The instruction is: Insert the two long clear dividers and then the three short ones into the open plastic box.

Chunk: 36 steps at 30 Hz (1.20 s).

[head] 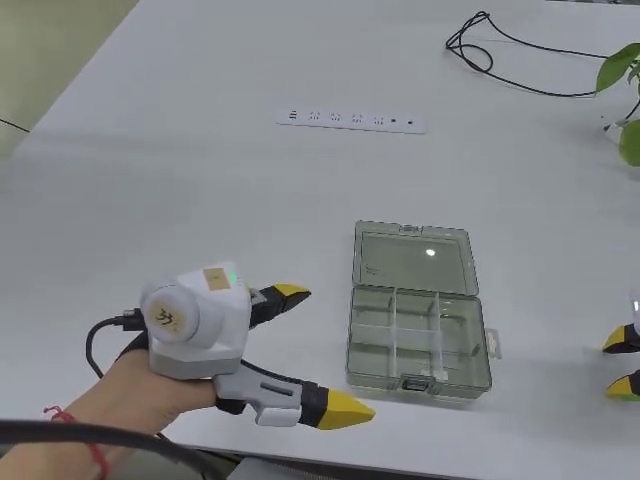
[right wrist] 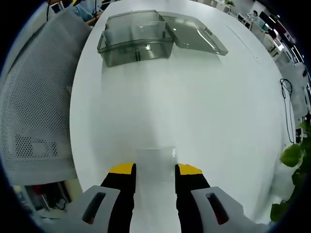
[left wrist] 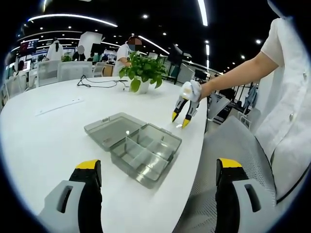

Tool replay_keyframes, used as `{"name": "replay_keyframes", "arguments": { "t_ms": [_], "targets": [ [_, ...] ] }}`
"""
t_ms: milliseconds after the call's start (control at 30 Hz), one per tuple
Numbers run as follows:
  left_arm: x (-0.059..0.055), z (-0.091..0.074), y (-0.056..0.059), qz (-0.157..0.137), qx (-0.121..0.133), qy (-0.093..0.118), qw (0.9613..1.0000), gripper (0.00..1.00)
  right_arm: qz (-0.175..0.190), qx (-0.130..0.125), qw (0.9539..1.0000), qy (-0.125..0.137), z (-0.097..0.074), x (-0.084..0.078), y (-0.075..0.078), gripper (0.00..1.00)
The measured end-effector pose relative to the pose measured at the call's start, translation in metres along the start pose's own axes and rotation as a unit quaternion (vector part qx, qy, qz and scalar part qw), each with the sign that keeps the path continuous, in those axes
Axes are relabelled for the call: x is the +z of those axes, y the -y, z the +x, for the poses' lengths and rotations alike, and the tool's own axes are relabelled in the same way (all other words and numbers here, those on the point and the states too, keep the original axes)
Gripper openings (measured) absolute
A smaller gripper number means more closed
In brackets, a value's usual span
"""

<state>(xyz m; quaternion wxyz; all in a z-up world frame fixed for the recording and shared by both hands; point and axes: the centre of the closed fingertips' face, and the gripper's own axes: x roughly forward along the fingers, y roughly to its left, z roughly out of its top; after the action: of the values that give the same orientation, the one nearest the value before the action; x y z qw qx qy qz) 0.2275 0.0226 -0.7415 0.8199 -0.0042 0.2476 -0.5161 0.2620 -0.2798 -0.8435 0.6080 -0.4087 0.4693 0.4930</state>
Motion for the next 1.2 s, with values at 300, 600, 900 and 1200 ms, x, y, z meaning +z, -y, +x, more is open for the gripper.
{"name": "replay_keyframes", "arguments": {
  "t_ms": [300,600,900,1200],
  "targets": [
    [0.007,-0.001,-0.001,-0.005,0.0,0.011,0.9999,1.0,-0.002,-0.019,0.9995,0.024,-0.016,0.015,0.001,0.33],
    [0.02,0.002,0.0,-0.014,-0.004,0.021,0.9997,0.98,-0.025,-0.041,0.9969,0.062,-0.042,0.052,-0.004,0.33],
    [0.042,0.011,0.002,-0.063,-0.013,0.044,0.997,0.89,-0.05,-0.078,0.9903,0.103,-0.072,0.095,-0.002,0.33],
    [0.065,0.023,0.013,-0.114,-0.038,0.067,0.9904,0.8,-0.077,-0.096,0.9836,0.131,-0.092,0.137,-0.01,0.33]
  ]
}}
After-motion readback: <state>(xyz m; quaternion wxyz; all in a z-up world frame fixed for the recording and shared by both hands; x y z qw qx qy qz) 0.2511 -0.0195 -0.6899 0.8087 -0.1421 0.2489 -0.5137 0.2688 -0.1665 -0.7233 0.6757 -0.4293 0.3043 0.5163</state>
